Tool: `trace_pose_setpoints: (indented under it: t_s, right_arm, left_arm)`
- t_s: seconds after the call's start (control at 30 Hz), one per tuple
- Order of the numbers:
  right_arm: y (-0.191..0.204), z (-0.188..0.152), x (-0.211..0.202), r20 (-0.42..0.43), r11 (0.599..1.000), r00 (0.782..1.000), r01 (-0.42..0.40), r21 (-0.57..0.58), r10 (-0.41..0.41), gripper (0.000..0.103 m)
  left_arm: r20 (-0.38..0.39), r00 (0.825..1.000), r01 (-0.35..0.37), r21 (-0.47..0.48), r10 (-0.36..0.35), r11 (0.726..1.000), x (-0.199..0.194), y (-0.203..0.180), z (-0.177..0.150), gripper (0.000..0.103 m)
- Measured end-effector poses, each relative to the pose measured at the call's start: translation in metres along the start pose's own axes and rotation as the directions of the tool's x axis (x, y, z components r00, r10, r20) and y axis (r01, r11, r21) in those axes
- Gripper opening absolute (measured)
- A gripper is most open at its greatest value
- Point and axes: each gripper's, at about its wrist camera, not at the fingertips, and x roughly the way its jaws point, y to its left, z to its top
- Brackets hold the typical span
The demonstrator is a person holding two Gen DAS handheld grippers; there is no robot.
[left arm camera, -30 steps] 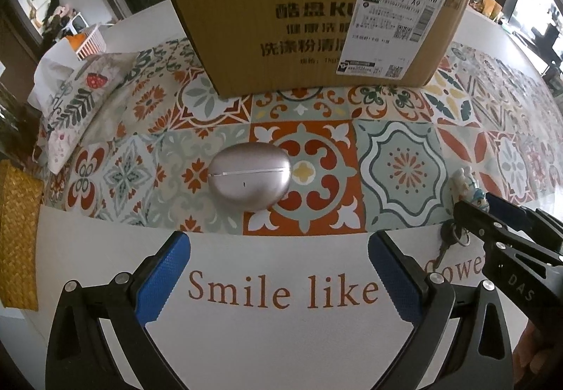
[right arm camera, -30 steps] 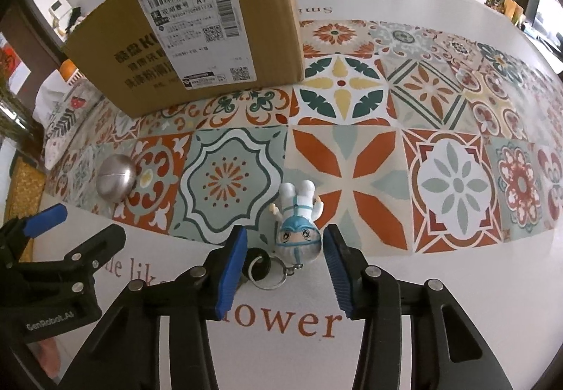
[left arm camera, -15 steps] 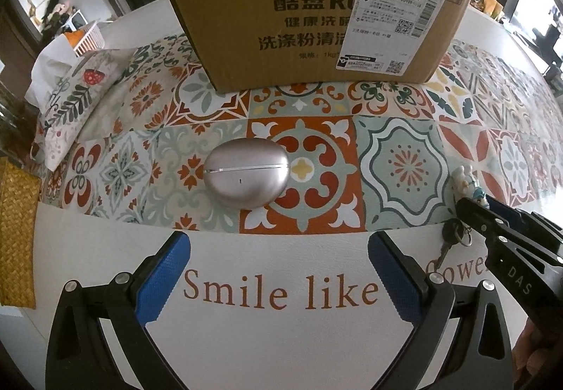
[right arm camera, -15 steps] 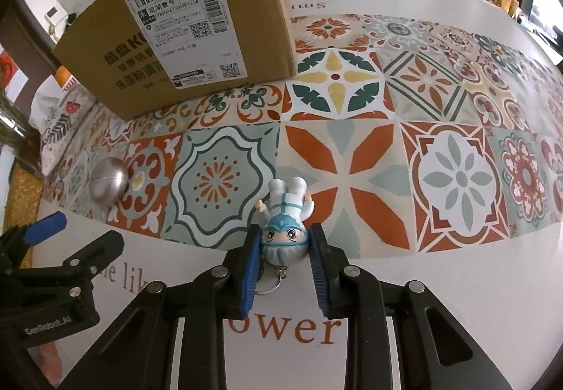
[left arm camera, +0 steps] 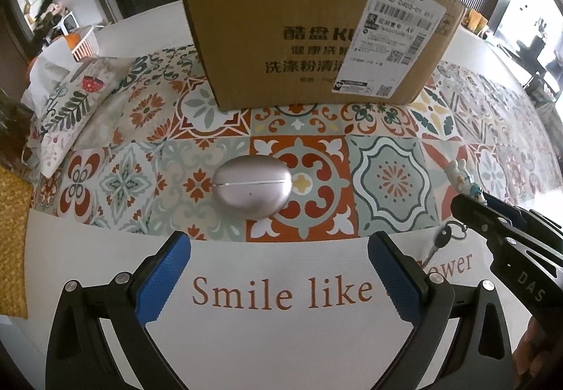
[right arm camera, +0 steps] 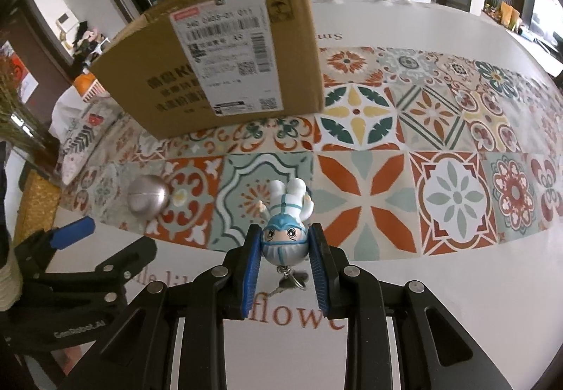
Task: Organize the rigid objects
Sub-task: 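Close the right tool on the white-blue figurine keychain while the left tool closes on the silver case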
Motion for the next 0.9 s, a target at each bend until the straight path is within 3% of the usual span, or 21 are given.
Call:
trace_pose_setpoints:
  t_s: [0.47,0.67,0.9]
  right_arm:
    - [0.033,0.011,0.022,-0.013,0.999,0.999,-0.031,-0.021,0.031,0.027]
    - [0.036,0.019,0.035,-0.017,0.999,0.999,-0.03,-0.024,0.03,0.027]
    - [0.029,0.023,0.05,-0.038,0.999,0.999,-0.026,-0.028,0.025,0.027]
  left_arm:
    - [0.034,0.999,0.038,-0.022,-0.037,0.999,0.015,0.032,0.013,0.102]
    - [-0.003,0.998,0.065,-0.046,-0.066,0.997,0.039,0.03,0.022,0.099]
    - [-0.035,0.998,0.045,-0.046,-0.047,0.998,0.059,0.025,0.023,0.096]
